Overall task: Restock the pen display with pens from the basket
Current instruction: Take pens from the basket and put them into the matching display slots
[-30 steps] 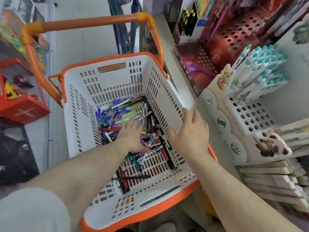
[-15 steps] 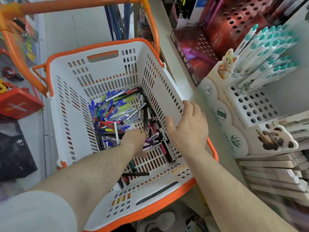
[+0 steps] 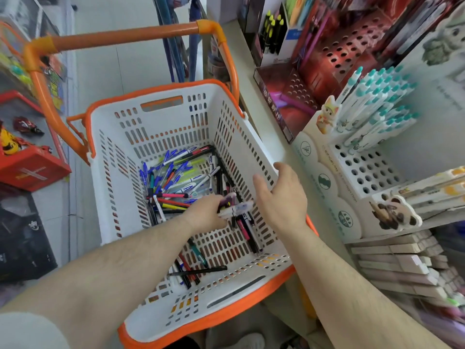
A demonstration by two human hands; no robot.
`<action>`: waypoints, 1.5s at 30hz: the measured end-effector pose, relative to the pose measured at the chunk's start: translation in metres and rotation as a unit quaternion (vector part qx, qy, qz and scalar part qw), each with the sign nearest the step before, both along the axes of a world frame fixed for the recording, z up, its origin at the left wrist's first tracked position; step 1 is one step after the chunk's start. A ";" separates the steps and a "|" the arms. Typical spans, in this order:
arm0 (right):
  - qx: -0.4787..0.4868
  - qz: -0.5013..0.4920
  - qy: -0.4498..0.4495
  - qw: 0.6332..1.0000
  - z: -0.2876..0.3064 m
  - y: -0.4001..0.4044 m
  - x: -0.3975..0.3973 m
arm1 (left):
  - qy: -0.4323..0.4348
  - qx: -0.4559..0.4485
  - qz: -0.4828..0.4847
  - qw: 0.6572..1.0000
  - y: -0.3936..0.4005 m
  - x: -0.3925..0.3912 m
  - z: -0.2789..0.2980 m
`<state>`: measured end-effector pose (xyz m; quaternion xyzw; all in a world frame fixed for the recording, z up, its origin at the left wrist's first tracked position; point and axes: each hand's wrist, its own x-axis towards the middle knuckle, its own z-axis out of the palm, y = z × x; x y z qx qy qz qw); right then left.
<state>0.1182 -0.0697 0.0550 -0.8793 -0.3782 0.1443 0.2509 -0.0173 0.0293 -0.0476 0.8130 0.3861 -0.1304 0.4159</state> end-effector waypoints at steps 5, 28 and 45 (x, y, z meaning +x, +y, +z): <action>0.133 -0.030 0.095 0.986 0.029 -0.016 -0.012 | -0.184 -0.138 0.303 0.925 0.014 0.000 0.039; 0.022 -0.340 0.732 0.590 0.045 -0.011 -0.066 | -0.502 -0.224 0.441 0.709 -0.011 0.011 0.149; 0.138 -0.274 0.804 0.509 0.085 -0.017 -0.066 | -0.512 -0.222 0.352 0.751 -0.040 0.011 0.172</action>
